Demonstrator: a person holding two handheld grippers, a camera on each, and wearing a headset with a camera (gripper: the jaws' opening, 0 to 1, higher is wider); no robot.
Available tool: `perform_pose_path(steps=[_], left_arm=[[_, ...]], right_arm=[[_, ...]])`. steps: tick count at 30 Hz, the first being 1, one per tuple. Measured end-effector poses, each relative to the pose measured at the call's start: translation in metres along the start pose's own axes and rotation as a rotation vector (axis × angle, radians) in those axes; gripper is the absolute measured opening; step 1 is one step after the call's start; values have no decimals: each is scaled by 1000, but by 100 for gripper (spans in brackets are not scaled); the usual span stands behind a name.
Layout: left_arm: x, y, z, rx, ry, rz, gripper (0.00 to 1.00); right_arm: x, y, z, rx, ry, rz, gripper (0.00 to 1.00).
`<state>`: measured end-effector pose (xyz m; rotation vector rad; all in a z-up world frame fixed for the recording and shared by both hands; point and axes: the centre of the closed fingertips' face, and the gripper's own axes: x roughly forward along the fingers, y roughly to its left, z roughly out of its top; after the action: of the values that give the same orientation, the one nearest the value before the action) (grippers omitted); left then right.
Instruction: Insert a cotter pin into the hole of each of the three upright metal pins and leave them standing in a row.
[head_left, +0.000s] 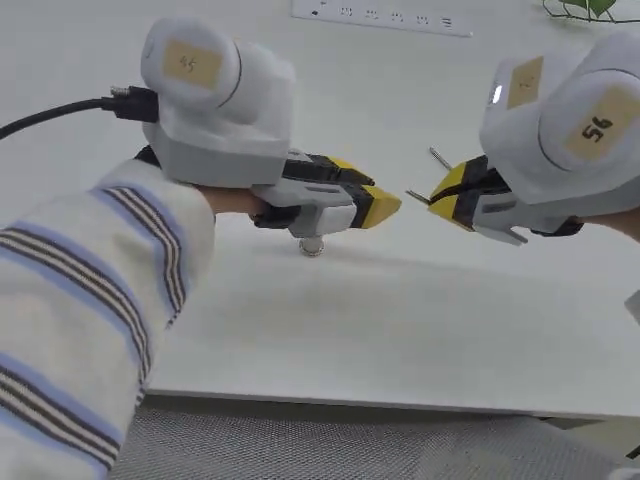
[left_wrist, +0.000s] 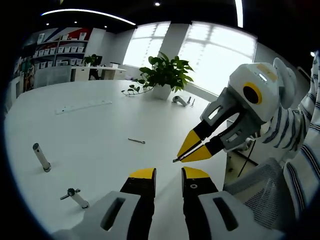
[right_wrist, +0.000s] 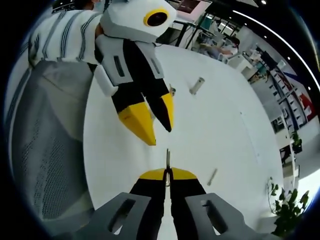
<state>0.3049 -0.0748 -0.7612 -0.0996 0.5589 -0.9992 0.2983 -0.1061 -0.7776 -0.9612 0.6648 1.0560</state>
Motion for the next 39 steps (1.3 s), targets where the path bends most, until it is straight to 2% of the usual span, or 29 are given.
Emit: perform_pose_path(steps=[9, 22, 39], left_arm=[[2, -9, -3, -10, 21, -28, 13], [6, -21, -10, -50, 52, -77, 7], [5, -21, -13, -109, 82, -92, 3]], right_arm=[[-3, 11, 5, -28, -12, -37, 3], [-3, 19, 9, -61, -21, -38, 3], [-3, 21, 12, -87, -27, -42, 3]])
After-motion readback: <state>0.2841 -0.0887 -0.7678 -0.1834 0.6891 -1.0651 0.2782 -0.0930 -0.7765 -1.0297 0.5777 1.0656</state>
